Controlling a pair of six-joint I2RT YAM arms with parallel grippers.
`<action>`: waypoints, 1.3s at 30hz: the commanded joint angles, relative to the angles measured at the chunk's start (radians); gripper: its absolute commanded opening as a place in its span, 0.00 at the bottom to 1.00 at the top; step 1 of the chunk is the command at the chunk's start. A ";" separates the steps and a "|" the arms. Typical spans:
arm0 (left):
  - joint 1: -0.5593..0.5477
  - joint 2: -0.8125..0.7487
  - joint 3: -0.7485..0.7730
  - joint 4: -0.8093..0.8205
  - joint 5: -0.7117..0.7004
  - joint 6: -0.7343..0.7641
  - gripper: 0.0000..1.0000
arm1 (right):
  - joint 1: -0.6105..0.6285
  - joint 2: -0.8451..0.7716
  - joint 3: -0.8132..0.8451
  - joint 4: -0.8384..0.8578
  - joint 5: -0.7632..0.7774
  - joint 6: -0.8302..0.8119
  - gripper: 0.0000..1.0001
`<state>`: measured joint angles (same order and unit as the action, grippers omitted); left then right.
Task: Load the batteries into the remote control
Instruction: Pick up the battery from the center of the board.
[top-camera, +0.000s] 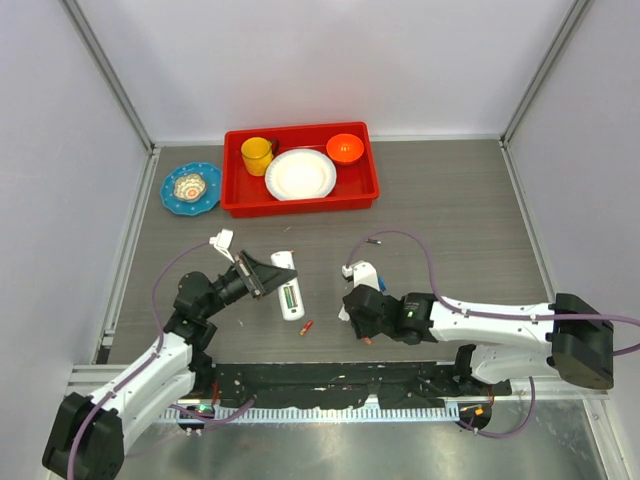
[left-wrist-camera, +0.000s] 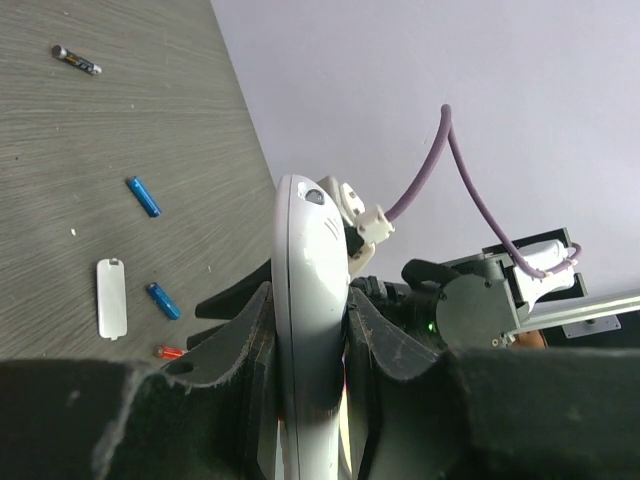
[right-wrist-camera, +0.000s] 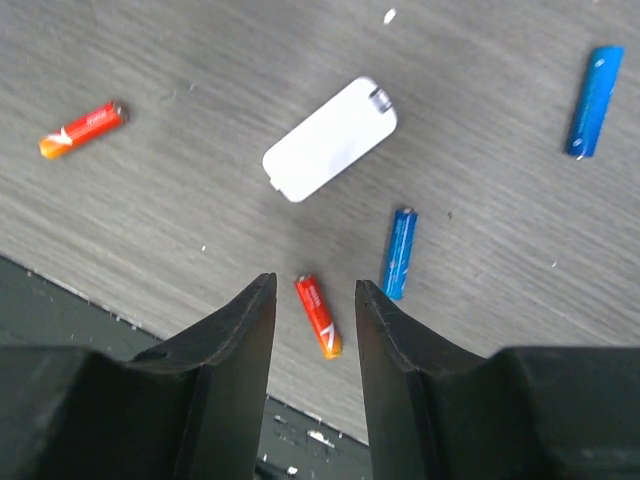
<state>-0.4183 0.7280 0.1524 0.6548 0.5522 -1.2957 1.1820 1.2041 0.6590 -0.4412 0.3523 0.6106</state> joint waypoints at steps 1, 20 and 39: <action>0.003 -0.032 0.007 -0.004 0.011 0.026 0.00 | 0.069 -0.014 -0.004 -0.039 -0.010 0.038 0.43; 0.004 0.001 -0.001 0.017 0.025 0.030 0.00 | 0.087 0.100 0.002 -0.096 0.010 0.051 0.41; 0.004 0.004 -0.004 0.025 0.031 0.024 0.00 | 0.087 0.115 0.004 -0.079 -0.007 0.069 0.19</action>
<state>-0.4183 0.7395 0.1471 0.6304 0.5621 -1.2743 1.2644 1.3312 0.6415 -0.5243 0.3172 0.6544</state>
